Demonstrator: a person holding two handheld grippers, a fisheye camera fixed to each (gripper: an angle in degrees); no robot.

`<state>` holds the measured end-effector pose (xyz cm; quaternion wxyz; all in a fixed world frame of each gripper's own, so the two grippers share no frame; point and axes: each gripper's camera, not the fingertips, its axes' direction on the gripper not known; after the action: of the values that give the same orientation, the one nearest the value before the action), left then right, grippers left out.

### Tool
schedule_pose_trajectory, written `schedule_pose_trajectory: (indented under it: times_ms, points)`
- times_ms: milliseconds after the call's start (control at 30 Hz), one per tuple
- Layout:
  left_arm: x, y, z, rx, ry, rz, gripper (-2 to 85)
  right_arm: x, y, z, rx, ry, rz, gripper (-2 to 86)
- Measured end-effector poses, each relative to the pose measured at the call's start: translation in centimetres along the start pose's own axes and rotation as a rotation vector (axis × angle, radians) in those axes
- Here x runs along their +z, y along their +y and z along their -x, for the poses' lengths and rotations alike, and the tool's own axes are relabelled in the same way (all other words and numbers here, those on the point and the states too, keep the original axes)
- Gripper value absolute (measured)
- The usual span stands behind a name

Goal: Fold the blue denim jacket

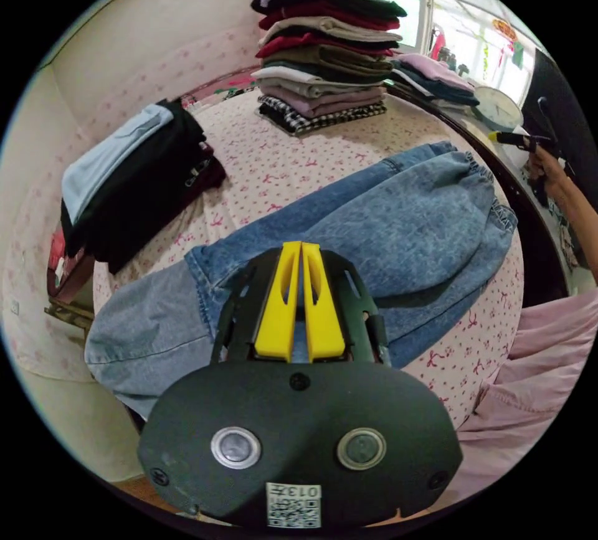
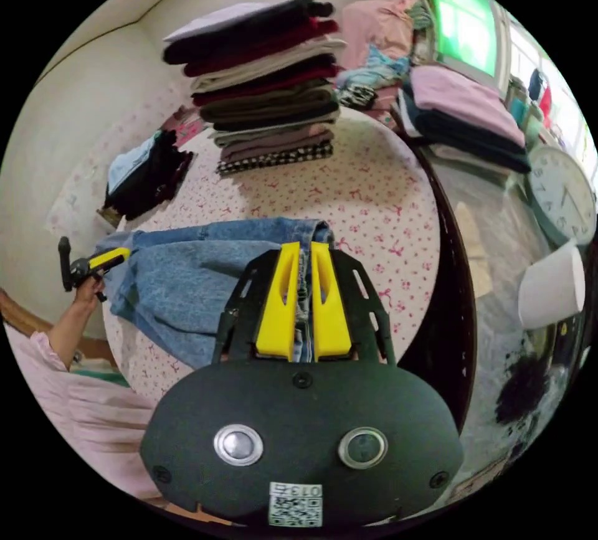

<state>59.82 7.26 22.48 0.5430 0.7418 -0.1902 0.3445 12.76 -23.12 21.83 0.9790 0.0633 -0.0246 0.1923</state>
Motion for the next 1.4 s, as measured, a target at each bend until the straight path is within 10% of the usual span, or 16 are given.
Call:
schedule_pose_trajectory:
  times_ms: [267,600,833,1067,1400]
  points:
    - [5.9,0.0,-4.2,0.065,-0.066,0.160,-0.2,14.2,2.0,8.8,-0.395,0.145,0.282,0.1]
    - [2.6,1.3,-0.4,-0.104,-0.242,0.184,-0.3,11.6,3.5,14.8,-0.541,0.007,0.002,0.0]
    - [1.6,2.2,7.1,-0.297,-0.050,0.207,0.0,20.1,4.3,16.3,-0.500,-0.013,0.257,0.1]
    - [-3.8,6.7,20.8,-0.619,0.036,0.047,4.9,19.3,3.5,17.9,-0.485,-0.016,0.091,0.2]
    - [1.7,1.4,27.2,-0.373,0.033,0.220,1.8,30.2,3.7,26.4,-0.497,0.135,0.195,0.2]
